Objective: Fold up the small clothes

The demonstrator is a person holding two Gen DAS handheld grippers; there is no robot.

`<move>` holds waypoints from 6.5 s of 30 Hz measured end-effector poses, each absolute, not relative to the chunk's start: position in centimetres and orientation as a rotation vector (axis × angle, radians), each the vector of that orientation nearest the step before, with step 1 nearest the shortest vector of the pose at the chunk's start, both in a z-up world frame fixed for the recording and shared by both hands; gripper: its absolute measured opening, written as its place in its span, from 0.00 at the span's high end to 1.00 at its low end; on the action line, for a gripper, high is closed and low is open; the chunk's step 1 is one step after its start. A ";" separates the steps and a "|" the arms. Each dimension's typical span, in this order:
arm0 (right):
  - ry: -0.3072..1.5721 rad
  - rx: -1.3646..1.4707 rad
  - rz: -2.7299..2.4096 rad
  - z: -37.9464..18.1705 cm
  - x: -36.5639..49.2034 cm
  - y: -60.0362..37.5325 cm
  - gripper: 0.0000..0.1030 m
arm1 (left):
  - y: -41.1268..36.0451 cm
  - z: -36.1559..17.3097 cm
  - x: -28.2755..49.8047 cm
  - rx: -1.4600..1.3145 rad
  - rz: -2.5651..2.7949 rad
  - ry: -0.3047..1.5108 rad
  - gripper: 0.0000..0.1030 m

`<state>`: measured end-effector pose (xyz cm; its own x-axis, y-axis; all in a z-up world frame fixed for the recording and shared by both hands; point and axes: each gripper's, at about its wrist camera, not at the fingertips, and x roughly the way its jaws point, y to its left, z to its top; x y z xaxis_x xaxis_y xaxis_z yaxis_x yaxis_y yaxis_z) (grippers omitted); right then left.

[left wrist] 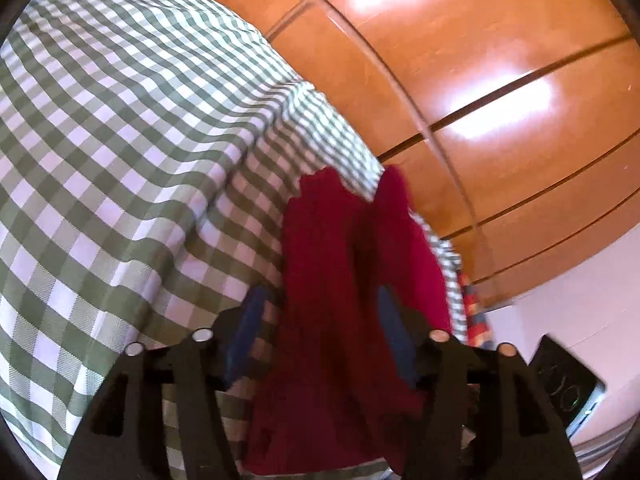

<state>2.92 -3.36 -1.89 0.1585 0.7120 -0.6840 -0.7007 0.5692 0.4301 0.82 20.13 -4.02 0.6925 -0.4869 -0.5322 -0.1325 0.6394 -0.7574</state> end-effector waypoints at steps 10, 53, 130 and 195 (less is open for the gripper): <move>0.935 0.136 0.783 -1.6 0.7 -14.5 0.18 | 19.8 -2.4 1.8 -0.886 -0.286 0.783 0.19; 0.849 0.287 0.506 -0.7 11.0 -12.5 0.11 | 8.1 0.8 4.9 -0.115 -0.029 0.765 0.34; 1.133 0.512 0.780 -10.2 12.3 -13.4 0.10 | 14.2 -4.9 2.2 -0.254 -0.026 0.812 0.03; 0.989 0.288 -0.203 -8.1 2.7 -35.1 0.03 | -17.3 -3.8 13.9 0.166 -0.407 0.795 0.09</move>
